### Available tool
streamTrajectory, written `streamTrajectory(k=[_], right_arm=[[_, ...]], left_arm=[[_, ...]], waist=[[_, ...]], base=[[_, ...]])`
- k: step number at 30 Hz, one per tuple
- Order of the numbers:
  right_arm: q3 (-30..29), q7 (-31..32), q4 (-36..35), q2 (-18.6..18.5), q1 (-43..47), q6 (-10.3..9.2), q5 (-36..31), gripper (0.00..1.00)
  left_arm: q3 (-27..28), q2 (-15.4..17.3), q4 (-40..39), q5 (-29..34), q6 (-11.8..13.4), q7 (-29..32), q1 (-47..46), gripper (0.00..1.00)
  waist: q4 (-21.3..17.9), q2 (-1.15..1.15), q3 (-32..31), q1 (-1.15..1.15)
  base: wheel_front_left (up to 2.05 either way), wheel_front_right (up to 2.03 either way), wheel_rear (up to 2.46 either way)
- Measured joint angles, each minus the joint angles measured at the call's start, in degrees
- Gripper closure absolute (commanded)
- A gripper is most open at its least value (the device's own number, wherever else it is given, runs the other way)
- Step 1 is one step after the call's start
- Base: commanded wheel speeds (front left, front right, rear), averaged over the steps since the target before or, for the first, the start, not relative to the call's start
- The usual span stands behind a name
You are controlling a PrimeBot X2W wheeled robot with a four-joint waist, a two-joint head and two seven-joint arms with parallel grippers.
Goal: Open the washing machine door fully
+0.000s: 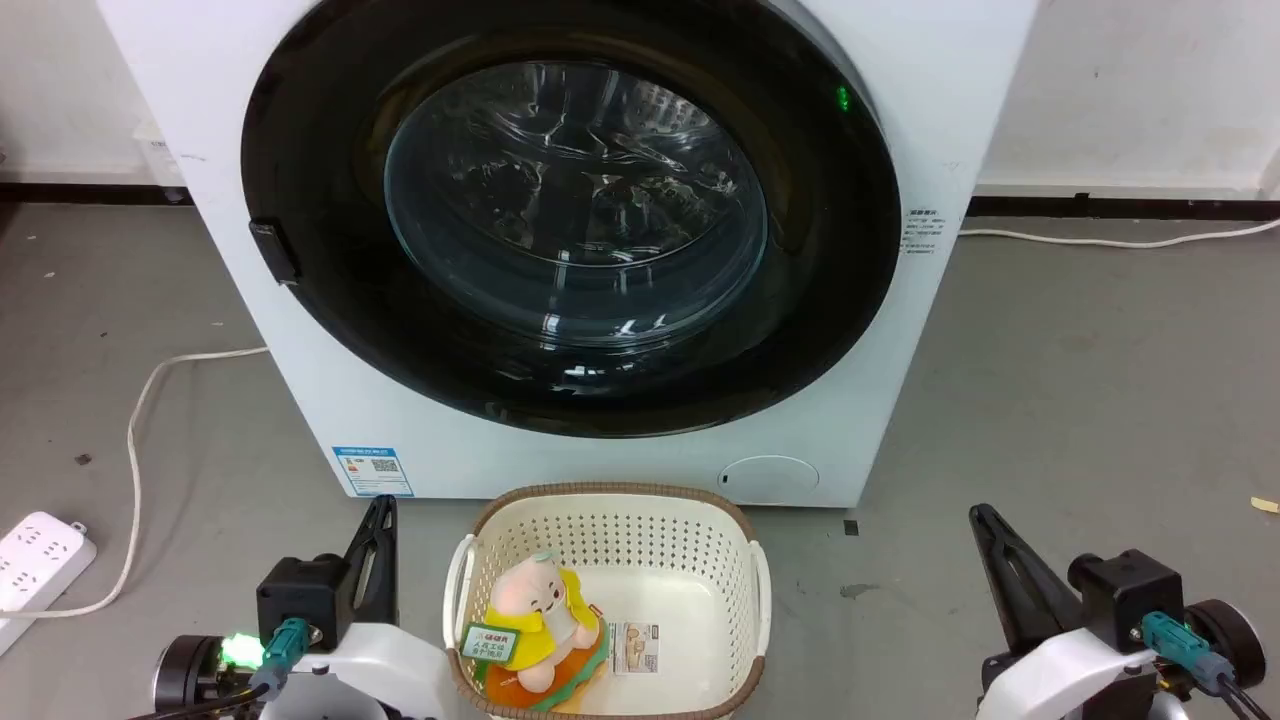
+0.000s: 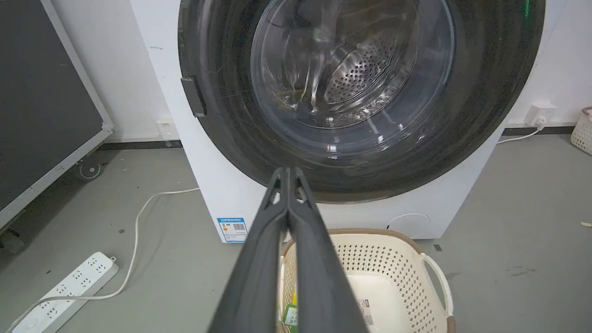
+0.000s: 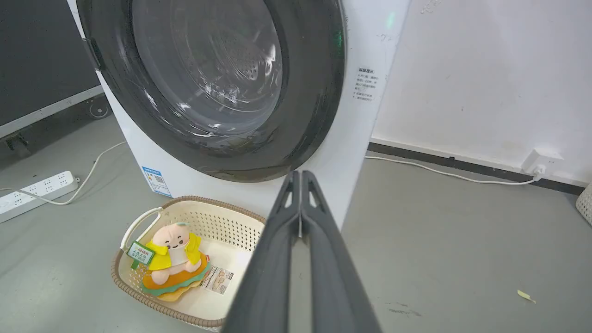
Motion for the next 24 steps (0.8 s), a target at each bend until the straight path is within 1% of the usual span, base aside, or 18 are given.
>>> streamTrajectory(k=[24], right_arm=[[0.00, 0.00, 0.00, 0.00, 0.00, 0.00, 0.00, 1.00]], left_arm=[[-0.01, 0.00, 0.00, 0.00, 0.00, 0.00, 0.00, 1.00]], waist=[[0.00, 0.00, 0.00, 0.00]], base=[[0.00, 0.00, 0.00]])
